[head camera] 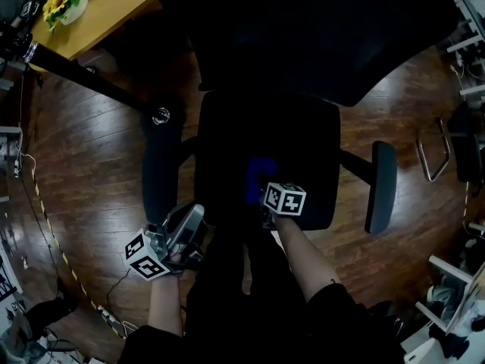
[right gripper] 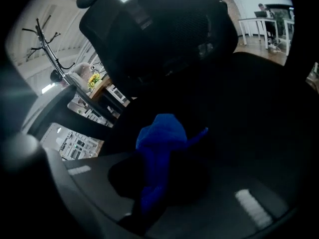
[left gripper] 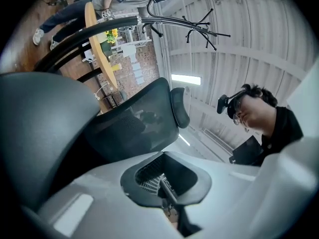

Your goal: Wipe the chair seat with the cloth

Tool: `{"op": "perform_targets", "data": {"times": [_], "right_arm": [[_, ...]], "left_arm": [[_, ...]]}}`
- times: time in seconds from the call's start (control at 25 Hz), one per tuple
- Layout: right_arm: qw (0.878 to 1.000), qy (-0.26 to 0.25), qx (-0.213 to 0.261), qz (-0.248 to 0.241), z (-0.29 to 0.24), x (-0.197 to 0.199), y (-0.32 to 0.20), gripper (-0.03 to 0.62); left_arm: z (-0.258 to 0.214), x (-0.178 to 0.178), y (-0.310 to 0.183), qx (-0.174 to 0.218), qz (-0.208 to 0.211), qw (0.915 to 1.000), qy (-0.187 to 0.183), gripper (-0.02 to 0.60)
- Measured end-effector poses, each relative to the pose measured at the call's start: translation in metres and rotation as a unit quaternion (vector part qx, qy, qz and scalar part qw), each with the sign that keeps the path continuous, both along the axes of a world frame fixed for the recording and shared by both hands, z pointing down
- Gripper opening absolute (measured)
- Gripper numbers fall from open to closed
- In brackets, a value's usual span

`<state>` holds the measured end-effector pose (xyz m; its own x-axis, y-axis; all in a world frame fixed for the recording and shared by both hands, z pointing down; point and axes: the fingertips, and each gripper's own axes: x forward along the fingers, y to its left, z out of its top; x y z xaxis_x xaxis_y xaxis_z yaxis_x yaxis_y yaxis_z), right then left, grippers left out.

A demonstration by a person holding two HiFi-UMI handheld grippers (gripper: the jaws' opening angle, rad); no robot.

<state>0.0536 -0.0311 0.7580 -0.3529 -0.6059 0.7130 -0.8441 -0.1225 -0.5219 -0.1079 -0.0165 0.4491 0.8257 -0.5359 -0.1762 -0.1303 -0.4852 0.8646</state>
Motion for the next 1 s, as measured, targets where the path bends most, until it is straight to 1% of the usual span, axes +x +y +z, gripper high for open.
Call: {"op": "perform_targets", "data": {"times": [0.08, 0.16, 0.32, 0.36, 0.4, 0.48, 0.6, 0.72, 0.8, 0.88, 1.0], "right_arm": [[0.999, 0.021, -0.004, 0.035, 0.001, 0.047, 0.016, 0.061], [0.996, 0.033, -0.011, 0.081, -0.003, 0.096, 0.035, 0.061], [0.984, 0.078, -0.010, 0.161, -0.021, 0.195, 0.072, 0.061], [0.981, 0.090, -0.006, 0.173, -0.025, 0.212, 0.079, 0.061], [0.980, 0.101, -0.002, 0.173, -0.027, 0.222, 0.084, 0.061], [0.981, 0.113, 0.002, 0.160, -0.028, 0.224, 0.087, 0.062], [0.980, 0.111, 0.004, 0.163, -0.026, 0.224, 0.084, 0.062], [0.979, 0.125, 0.008, 0.161, -0.027, 0.226, 0.084, 0.061], [0.978, 0.130, 0.020, 0.160, -0.032, 0.223, 0.082, 0.062], [0.981, 0.129, 0.038, 0.142, -0.039, 0.205, 0.073, 0.061], [0.989, 0.102, 0.057, 0.091, -0.045, 0.142, 0.050, 0.062]], "left_arm": [[0.000, 0.007, -0.003, 0.001, 0.009, 1.0000, 0.003, -0.008], [0.001, 0.015, -0.005, 0.001, 0.017, 0.9998, 0.002, -0.008], [0.000, 0.034, -0.007, 0.001, 0.028, 0.9996, 0.003, -0.008], [-0.001, 0.037, -0.007, 0.002, 0.029, 0.9996, 0.003, -0.008], [-0.002, 0.040, -0.007, 0.001, 0.031, 0.9995, 0.003, -0.008], [-0.001, 0.044, -0.006, 0.000, 0.033, 0.9994, 0.002, -0.008], [-0.001, 0.049, -0.005, 0.000, 0.037, 0.9993, 0.002, -0.008], [-0.003, 0.051, -0.004, 0.003, 0.038, 0.9993, 0.001, -0.008], [-0.004, 0.050, -0.003, 0.003, 0.036, 0.9994, 0.002, -0.008], [-0.005, 0.047, -0.001, 0.005, 0.033, 0.9994, 0.004, -0.008], [-0.007, 0.040, 0.001, 0.006, 0.022, 0.9997, 0.005, -0.008]]}}
